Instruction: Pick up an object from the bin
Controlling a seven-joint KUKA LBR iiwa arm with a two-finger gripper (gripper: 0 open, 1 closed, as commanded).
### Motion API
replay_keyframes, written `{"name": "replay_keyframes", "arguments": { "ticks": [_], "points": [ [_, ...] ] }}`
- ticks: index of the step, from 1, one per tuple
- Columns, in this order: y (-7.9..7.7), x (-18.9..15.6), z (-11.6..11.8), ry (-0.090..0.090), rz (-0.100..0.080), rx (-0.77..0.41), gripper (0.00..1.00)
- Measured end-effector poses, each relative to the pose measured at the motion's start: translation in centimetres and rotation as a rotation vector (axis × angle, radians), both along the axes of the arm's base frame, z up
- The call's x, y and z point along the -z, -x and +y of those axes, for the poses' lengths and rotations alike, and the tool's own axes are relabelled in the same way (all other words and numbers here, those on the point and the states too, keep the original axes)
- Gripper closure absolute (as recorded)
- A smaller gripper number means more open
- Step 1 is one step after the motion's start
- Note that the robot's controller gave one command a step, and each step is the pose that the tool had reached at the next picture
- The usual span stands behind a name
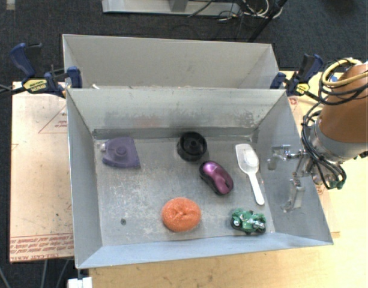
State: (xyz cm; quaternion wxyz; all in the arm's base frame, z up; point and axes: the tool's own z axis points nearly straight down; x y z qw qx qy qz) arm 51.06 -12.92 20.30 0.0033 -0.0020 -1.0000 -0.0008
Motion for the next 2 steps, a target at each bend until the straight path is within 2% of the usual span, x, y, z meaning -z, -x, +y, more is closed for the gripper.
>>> {"name": "replay_keyframes", "arguments": {
  "ticks": [1, 2],
  "points": [
    [-0.2, -0.4, 0.1, 0.001, -0.008, -0.003, 0.00],
    [0.1, 2.1, 0.6, 0.002, -0.011, -0.093, 0.00]
  ]
}}
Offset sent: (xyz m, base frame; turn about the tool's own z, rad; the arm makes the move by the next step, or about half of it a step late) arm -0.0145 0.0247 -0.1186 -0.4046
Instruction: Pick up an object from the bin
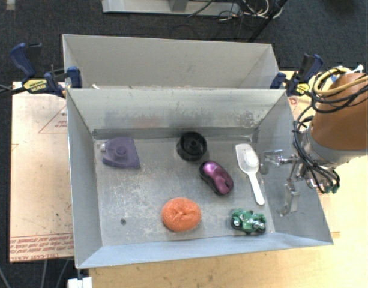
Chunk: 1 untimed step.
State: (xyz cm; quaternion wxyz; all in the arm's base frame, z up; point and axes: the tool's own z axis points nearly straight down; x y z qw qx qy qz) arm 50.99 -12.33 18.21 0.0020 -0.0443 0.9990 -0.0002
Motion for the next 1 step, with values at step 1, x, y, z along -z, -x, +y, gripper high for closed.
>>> {"name": "replay_keyframes", "arguments": {
  "ticks": [1],
  "points": [
    [0.27, 5.76, 0.61, 0.000, -0.002, -0.015, 0.00]
  ]
}}
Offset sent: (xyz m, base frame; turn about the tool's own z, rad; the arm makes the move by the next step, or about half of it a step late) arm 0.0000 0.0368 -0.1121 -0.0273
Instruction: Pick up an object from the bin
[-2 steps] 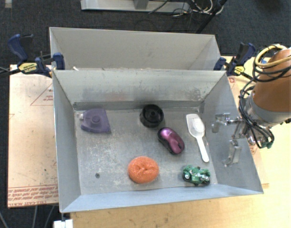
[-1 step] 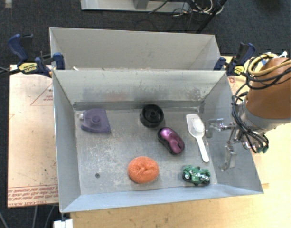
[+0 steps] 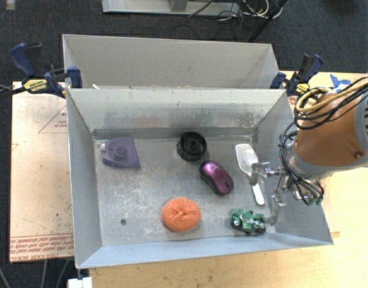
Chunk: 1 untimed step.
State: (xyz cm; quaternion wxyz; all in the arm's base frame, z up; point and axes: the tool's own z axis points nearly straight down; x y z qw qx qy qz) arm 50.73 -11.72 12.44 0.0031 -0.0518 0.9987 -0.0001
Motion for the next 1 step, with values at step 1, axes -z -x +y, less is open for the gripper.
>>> {"name": "replay_keyframes", "arguments": {
  "ticks": [1],
  "points": [
    [-0.20, 4.59, 2.42, 0.000, 0.005, -0.006, 0.00]
  ]
}}
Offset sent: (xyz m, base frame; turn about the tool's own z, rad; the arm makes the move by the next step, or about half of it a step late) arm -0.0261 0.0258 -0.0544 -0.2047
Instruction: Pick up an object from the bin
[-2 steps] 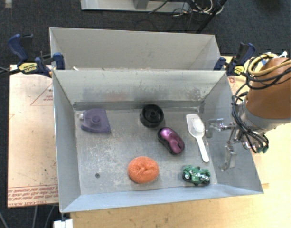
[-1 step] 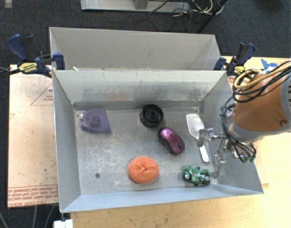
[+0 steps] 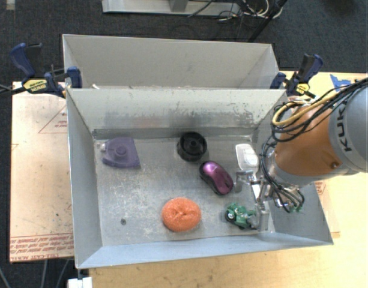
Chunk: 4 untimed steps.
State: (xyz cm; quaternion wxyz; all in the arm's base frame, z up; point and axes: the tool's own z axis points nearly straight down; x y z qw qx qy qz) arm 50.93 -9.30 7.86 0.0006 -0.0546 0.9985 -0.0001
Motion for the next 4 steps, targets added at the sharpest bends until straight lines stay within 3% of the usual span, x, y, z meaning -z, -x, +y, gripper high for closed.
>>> {"name": "replay_keyframes", "arguments": {
  "ticks": [1, 2, 4],
  "points": [
    [1.5, 1.1, 0.5, 0.001, -0.007, -0.147, 0.00],
    [2.6, 0.6, 0.6, 0.001, -0.008, -0.402, 1.00],
    [2.6, 0.6, 0.6, 0.001, -0.009, -0.402, 1.00]
  ]
}}
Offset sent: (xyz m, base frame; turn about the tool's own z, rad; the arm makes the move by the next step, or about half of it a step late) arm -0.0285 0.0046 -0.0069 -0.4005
